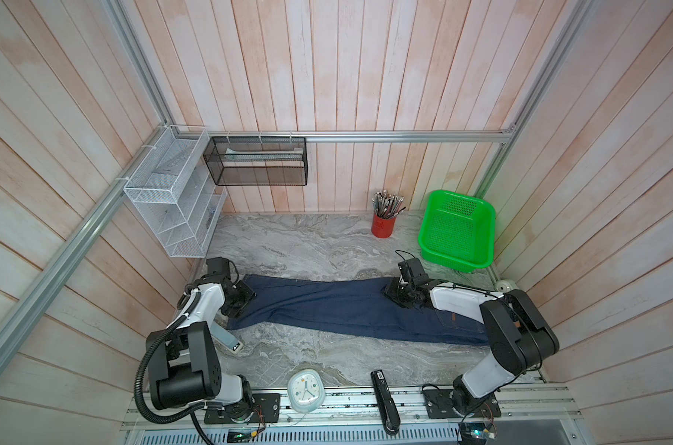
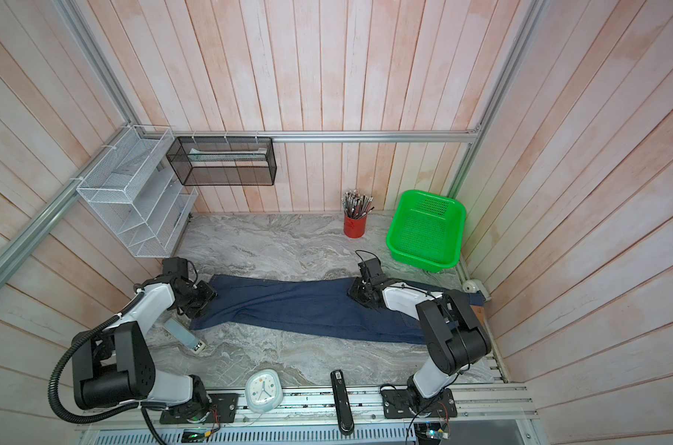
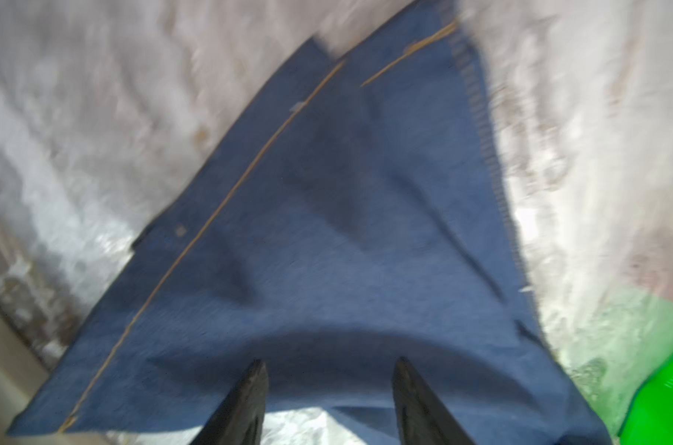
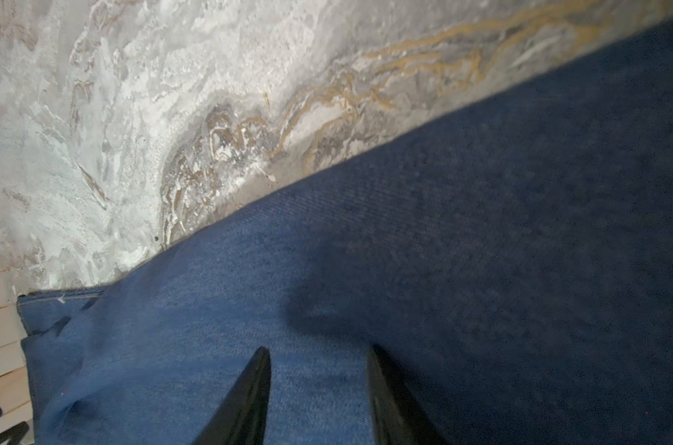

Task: Fold and stack the trousers
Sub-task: Rotate the trousers at the center of the table, then smooth out the trousers at the center of the table.

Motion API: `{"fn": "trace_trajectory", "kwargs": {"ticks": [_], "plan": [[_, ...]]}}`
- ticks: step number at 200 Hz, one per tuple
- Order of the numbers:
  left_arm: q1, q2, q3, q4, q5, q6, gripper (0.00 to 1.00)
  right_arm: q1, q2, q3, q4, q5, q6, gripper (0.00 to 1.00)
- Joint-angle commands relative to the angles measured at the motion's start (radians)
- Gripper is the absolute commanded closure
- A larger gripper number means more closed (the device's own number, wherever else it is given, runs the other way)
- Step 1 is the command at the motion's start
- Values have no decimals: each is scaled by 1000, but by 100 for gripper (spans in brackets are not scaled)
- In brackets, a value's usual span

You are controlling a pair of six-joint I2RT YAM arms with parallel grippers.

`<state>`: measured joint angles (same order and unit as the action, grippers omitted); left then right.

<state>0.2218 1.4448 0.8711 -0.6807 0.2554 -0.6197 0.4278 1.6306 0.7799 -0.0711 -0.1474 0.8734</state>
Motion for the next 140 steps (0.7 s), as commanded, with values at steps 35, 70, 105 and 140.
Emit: {"fn": "trace_trajectory", "kwargs": {"ticks": [35,70,105,140], "plan": [[-2,77,146,12,-56,41,43,72,43,34,-249,83,-49,48],[-3,136,187,6,-99,104,41,140,10,142,-325,152,-76,43],[-4,176,205,13,-131,158,39,164,-66,225,-401,233,-94,39],[-3,248,255,-25,-176,201,39,163,-97,232,-424,266,-105,39]]}}
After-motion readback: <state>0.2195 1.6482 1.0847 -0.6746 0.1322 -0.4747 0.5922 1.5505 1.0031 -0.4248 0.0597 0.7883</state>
